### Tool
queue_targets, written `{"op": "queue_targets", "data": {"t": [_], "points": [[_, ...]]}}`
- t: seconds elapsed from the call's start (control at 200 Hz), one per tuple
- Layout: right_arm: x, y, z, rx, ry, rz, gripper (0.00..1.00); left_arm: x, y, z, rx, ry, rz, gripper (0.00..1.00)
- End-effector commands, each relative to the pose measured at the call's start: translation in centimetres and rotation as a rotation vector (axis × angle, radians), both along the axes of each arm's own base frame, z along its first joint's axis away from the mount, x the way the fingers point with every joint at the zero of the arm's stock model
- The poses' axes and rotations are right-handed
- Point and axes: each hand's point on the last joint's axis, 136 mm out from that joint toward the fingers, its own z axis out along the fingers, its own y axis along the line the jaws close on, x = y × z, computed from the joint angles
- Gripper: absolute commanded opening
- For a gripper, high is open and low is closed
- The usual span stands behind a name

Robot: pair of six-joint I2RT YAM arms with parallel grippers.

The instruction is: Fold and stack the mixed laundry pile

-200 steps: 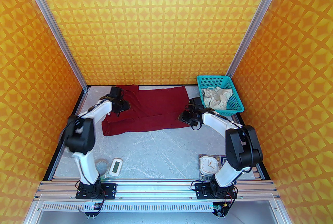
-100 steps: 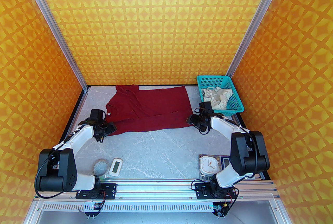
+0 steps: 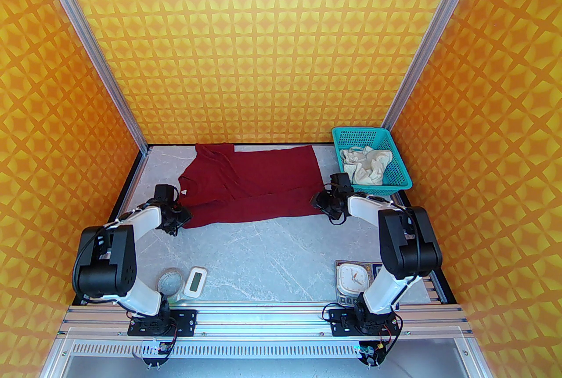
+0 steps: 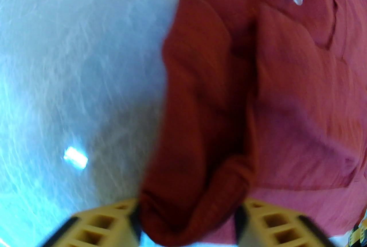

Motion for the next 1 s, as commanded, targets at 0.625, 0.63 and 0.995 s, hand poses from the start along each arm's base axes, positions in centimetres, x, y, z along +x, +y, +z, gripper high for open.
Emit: {"op": "queue_targets", "data": {"t": [0.625, 0.63, 0.995], "points": [[-3.9, -3.4, 1.7, -0.150, 0.032, -0.073, 0.45, -2.2, 4.7, 4.7, 0.112, 0.010, -0.051, 0.67], [-4.0, -3.4, 1.7, -0.150, 0.032, -0.072, 0.45, -2.3, 4.6, 4.7, 0.111, 0.011, -0.052, 0.68], [-3.5, -1.6, 0.3, -0.035, 0.063, -0.059, 0.58, -2.7, 2.5, 1.8, -0.035, -0.011, -0.013, 0.84]]}}
